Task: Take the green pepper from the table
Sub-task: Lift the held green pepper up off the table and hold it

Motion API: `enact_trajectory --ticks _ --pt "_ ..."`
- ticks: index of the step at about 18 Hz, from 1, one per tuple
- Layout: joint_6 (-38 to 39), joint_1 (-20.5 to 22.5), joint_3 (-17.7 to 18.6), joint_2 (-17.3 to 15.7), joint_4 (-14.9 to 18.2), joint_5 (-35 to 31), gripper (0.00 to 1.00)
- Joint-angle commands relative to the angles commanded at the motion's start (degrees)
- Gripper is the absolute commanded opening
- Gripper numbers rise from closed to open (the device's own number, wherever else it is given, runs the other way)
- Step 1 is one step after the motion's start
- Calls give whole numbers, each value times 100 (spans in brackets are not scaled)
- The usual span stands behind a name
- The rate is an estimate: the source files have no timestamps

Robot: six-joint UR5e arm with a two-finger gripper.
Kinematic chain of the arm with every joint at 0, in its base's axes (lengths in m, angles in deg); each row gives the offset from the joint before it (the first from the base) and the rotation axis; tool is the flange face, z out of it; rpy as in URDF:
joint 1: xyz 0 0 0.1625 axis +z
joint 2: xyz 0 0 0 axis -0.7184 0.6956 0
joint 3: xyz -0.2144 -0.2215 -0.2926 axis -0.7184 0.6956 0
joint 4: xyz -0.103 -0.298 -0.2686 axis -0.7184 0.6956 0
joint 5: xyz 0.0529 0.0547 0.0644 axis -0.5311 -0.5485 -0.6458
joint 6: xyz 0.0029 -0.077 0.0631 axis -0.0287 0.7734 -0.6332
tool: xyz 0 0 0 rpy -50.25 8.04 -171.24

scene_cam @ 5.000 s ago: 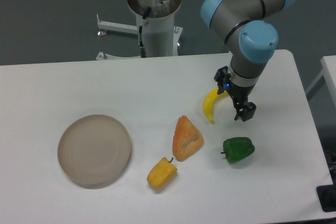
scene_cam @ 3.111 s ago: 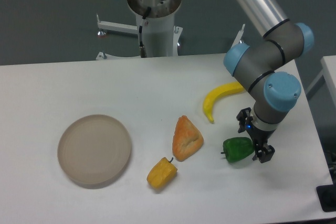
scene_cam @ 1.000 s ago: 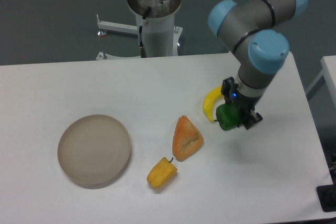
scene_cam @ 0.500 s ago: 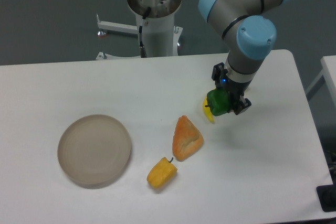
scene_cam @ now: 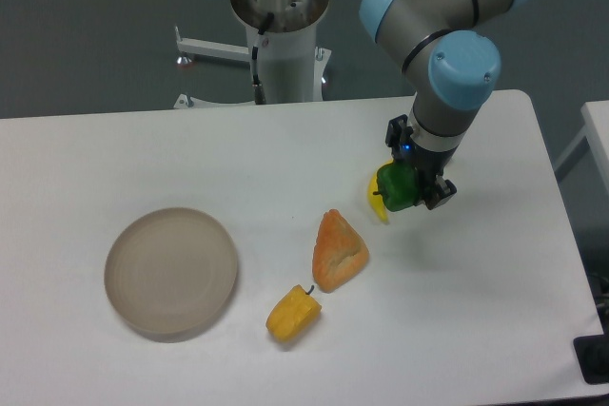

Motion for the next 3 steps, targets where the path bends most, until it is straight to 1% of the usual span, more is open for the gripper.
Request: enact_trajectory --ticks 3 --pt "0 0 0 0 0 9 43"
